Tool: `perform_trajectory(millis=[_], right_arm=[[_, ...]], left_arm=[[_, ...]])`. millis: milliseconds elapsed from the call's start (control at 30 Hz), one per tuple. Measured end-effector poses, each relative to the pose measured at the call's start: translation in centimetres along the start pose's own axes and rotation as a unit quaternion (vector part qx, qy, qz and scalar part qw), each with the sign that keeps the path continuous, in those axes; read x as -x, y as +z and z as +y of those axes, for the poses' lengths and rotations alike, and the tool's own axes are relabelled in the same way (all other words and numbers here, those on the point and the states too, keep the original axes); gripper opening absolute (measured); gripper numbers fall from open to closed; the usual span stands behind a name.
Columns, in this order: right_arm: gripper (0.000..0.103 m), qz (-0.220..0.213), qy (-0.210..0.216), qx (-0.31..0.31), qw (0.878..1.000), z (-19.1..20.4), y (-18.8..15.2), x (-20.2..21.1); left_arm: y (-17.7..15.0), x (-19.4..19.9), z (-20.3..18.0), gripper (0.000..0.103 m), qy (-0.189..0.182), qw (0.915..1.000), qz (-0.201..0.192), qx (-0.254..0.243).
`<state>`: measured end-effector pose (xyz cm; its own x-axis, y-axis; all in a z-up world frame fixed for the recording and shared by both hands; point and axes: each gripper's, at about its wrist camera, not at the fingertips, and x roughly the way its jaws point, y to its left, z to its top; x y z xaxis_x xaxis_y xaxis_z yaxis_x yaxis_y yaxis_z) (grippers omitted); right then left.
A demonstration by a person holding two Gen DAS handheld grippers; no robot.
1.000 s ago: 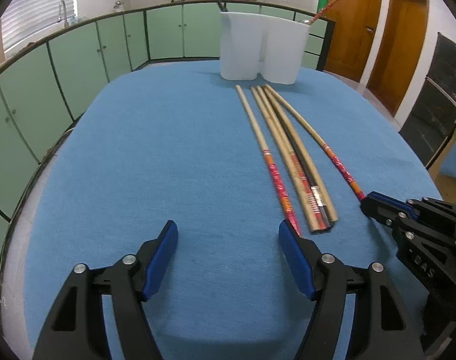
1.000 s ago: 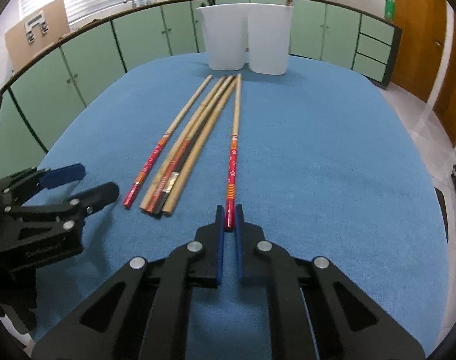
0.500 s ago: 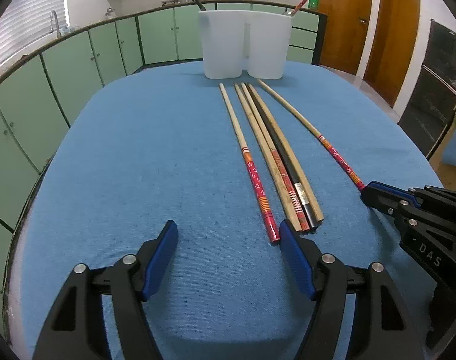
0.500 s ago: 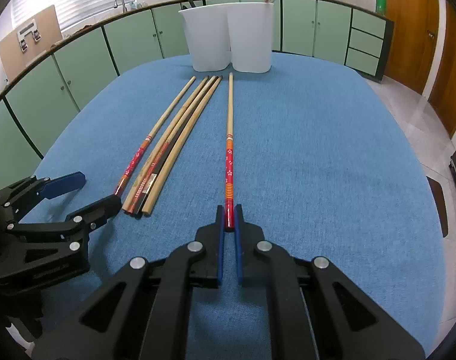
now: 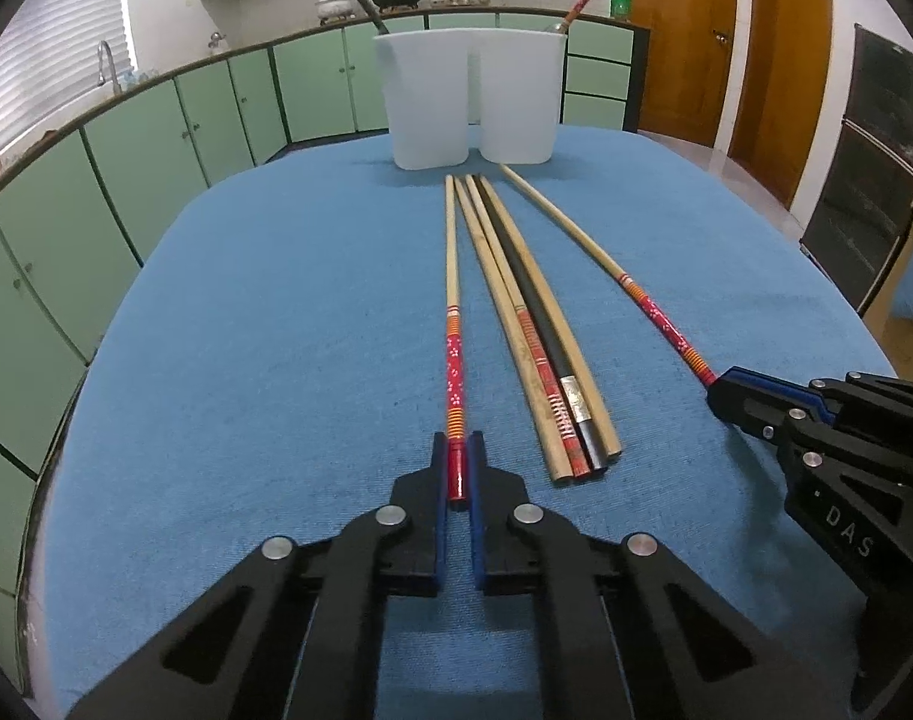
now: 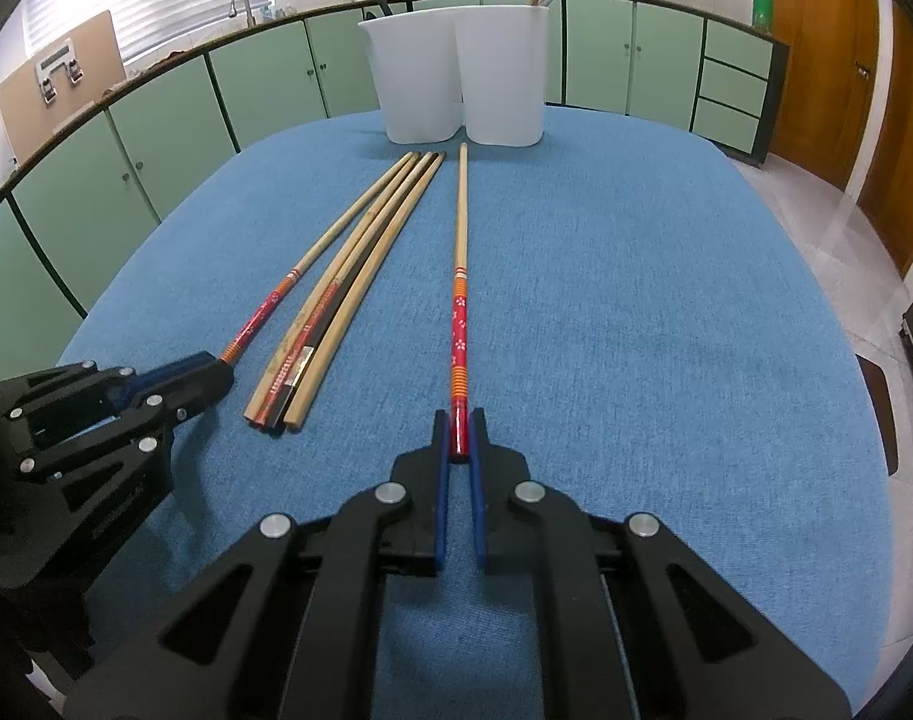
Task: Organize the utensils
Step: 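Grasp a red-patterned chopstick with the right tool while the left tool grasps another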
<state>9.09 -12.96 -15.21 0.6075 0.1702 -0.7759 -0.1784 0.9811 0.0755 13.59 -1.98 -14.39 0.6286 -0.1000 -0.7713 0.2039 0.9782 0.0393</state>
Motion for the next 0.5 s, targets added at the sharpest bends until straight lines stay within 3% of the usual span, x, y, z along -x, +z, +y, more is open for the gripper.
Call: perform_trajectory(millis=[200, 500], right_arm=[[0.005, -0.022, -0.001, 0.006, 1.0, 0.0, 0.2, 1.2], [0.005, -0.079, -0.003, 0.02, 0.997, -0.7, 3.0, 5.7]], left_arm=[[0.3, 1.0, 0.6, 0.006, -0.009, 0.9998, -0.012, 0.013], [3.1, 6.6, 1.5, 0.006, -0.004, 0.9968, -0.08, 0.009]])
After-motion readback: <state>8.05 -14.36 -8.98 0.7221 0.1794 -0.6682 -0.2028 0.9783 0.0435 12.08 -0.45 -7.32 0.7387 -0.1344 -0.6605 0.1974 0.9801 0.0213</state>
